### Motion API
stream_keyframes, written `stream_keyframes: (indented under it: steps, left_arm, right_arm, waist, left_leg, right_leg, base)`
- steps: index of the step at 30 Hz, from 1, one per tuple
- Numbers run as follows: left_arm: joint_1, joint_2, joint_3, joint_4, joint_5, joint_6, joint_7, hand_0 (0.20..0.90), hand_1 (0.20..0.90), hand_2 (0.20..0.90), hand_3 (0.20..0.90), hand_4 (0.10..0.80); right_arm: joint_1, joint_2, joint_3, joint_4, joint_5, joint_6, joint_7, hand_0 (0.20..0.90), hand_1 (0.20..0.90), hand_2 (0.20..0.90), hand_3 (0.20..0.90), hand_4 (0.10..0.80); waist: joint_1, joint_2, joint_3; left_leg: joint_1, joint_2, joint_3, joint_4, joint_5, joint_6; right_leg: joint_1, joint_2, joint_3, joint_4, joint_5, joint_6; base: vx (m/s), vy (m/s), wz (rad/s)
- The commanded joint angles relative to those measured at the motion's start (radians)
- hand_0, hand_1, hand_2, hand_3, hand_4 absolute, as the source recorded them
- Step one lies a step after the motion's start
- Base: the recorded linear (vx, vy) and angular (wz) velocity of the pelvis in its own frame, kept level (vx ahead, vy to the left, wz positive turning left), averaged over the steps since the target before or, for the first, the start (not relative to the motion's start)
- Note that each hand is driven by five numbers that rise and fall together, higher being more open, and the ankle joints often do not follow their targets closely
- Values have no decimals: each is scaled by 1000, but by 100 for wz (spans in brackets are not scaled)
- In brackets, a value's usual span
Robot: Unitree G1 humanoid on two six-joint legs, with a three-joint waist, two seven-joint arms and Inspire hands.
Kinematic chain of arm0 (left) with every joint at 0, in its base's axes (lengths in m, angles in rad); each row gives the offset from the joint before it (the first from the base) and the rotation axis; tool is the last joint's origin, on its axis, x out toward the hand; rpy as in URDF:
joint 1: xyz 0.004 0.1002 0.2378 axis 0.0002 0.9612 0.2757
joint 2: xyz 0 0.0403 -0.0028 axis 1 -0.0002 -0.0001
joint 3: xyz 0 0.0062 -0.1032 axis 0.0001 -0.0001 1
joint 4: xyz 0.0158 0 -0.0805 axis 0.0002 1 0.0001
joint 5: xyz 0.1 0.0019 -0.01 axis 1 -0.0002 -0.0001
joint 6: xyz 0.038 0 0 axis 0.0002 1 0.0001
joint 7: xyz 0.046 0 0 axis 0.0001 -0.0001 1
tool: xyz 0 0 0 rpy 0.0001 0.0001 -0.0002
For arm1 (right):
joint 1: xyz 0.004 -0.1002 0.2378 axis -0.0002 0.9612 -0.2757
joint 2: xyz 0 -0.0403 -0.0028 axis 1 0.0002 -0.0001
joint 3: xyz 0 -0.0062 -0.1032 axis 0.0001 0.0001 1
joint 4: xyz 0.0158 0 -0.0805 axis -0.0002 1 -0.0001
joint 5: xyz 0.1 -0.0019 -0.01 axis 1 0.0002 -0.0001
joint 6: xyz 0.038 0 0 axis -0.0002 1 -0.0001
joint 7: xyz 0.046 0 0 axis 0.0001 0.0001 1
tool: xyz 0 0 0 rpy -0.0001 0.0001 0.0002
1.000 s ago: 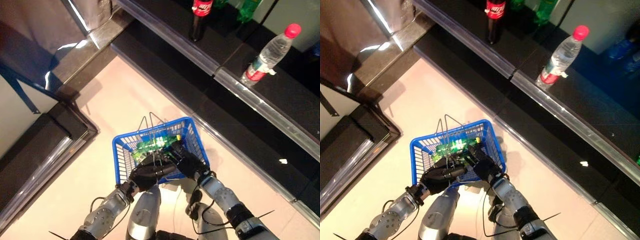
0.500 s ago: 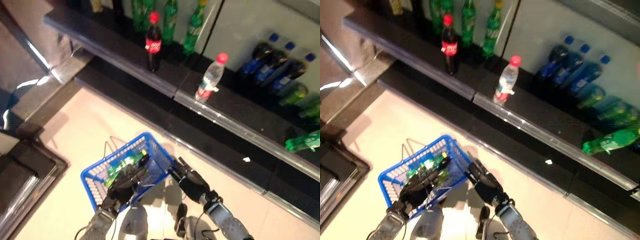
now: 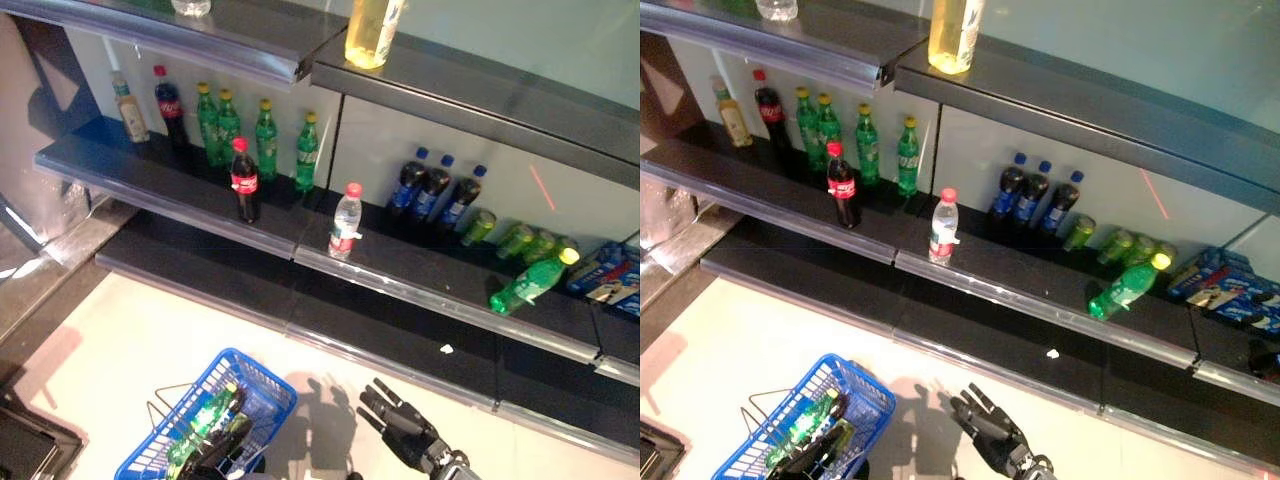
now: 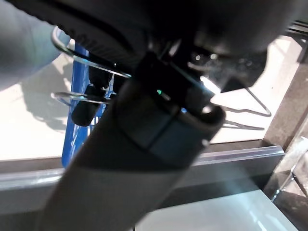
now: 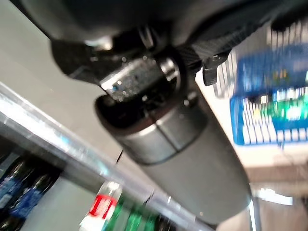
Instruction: Pick up the drink and place into the basket.
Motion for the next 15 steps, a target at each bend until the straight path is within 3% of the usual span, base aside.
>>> stream_keyframes:
  steps: [1,6,10,15]
  left_arm:
    - [-54,-19,5,44,149,-126,-27,300,300,300,200,100]
    - [-88,-18,19,173,180,-130,-19,300,300,300,200,100]
    - [-101,-25,21,195,176,-113,2,300,300,300,200,100]
    - [-115,-32,27,204,179,-96,16,300,300,300,200,100]
  right_arm:
    - [-62,-38,-21,124,-178,-100,-95,900,900,900,900,800]
    - [-107,-29,2,359,-391,-155,-258,900,900,900,900,800]
    - [-95,-21,-1,432,-455,-112,-297,900,900,900,900,800]
    - [-96,-26,-6,449,-498,-144,-319,900,900,900,900,800]
  waist:
    - [9,54,-48]
    - [21,68,-59]
    - [24,77,-54]
    - [22,79,-55]
  left_leg:
    - [-14,43,61,2,31,-5]
    - [-12,56,76,1,28,-10]
    - [-14,57,61,0,27,-10]
    - [-15,59,47,-2,28,-12]
  right_leg:
    - [-30,-72,-54,-24,149,20]
    - [-31,-85,-75,-17,146,25]
    - [-28,-81,-75,-15,139,22]
    - [-25,-71,-69,-15,133,18]
  base:
    - [28,19,-53]
    - [-4,11,-18]
    - [-52,1,-1]
    - [-14,-4,0]
